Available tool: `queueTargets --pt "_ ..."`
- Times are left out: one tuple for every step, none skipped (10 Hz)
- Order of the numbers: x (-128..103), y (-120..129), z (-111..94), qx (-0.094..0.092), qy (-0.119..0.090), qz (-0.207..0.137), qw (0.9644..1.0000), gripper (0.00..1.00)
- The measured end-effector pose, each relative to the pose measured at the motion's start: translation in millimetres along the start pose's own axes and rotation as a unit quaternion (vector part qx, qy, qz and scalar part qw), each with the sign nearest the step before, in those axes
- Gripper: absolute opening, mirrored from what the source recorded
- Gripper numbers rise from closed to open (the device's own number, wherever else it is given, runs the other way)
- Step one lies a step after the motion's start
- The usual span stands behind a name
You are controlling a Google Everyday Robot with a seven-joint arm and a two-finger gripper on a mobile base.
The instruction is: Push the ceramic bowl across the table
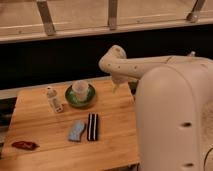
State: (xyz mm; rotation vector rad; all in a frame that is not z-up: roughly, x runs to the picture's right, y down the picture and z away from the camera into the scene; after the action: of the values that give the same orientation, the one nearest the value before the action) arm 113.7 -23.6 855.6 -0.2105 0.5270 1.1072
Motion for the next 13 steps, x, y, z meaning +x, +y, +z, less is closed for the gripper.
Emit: queueTargets --pt "-11 -2 9 -0.001 0.000 -0.002 1.0000 0.80" --pt "-17 -2 13 -0.002 -0.001 -0.003 1.0000 0.80" --pt "-17 -4 14 -0.002 -0.001 -0.003 1.0000 0.80" --pt "-17 -4 14 -0.002 -0.001 -0.002 1.0000 0.80" --pt "-18 -4 14 -0.004 -0.001 0.000 1.0000 0.80" --pt "-19 -3 17 -0.013 0.000 0.010 0.9999 0.80" --pt "-20 2 25 -0.029 0.007 0.029 0.9991 0.80" --pt "-23 11 33 -0.030 0.012 0.029 0.9991 0.80" --pt "-30 24 43 -0.025 0.015 0.019 0.9994 0.80" --pt "-37 38 51 -0.019 0.019 0.008 0.9996 0.80" --pt "-40 41 57 -0.011 0.022 0.003 0.9997 0.80" --pt "-44 46 64 -0.006 0.025 -0.001 0.9997 0.80" --pt "-47 51 69 -0.003 0.028 -0.005 0.9996 0.80"
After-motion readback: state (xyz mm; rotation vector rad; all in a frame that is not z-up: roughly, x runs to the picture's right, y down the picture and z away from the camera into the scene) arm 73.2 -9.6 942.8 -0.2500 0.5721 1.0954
